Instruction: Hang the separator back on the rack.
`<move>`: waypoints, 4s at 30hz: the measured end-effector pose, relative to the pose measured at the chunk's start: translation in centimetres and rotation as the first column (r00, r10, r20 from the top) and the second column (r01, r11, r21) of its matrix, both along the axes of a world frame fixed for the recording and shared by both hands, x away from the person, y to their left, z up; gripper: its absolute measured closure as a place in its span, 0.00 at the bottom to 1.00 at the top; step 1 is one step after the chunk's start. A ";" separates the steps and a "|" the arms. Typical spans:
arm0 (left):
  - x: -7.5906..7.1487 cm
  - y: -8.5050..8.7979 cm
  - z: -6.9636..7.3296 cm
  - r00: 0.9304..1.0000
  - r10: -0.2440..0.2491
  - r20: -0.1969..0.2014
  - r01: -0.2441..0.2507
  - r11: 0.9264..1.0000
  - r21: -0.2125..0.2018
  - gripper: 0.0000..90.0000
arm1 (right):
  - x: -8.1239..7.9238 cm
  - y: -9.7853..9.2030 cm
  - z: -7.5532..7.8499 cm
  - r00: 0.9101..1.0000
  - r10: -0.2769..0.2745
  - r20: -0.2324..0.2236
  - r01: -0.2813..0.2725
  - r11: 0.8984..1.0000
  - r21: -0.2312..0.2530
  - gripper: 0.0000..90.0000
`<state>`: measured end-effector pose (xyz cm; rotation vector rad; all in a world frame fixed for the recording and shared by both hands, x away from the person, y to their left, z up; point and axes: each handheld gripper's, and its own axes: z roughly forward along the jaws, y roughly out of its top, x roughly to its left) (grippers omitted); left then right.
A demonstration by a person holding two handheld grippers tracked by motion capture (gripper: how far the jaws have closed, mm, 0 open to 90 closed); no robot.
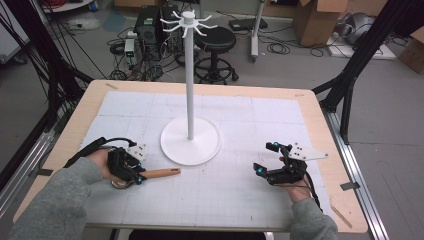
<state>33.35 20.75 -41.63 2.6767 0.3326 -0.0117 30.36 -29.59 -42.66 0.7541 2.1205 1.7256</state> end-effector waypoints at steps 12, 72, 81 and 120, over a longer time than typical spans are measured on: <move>-0.5 0.1 0.5 1.000 -0.011 0.000 0.011 1.000 -0.028 0.77 | 0.0 0.1 0.0 1.000 0.002 -0.005 -0.002 1.000 0.003 0.07; -3.0 2.3 4.6 0.954 0.283 0.101 -0.143 0.722 -0.677 0.77 | 0.0 0.3 0.1 1.000 -0.002 0.016 0.002 1.000 -0.012 0.07; -3.5 2.2 5.1 0.916 0.378 0.137 -0.158 0.651 -0.742 0.77 | -0.2 0.3 0.2 1.000 -0.005 0.013 0.005 1.000 -0.011 0.07; -3.4 1.5 8.5 0.858 0.495 0.136 -0.214 0.585 -0.782 0.77 | -0.2 0.2 0.2 1.000 -0.008 0.018 0.008 1.000 -0.012 0.07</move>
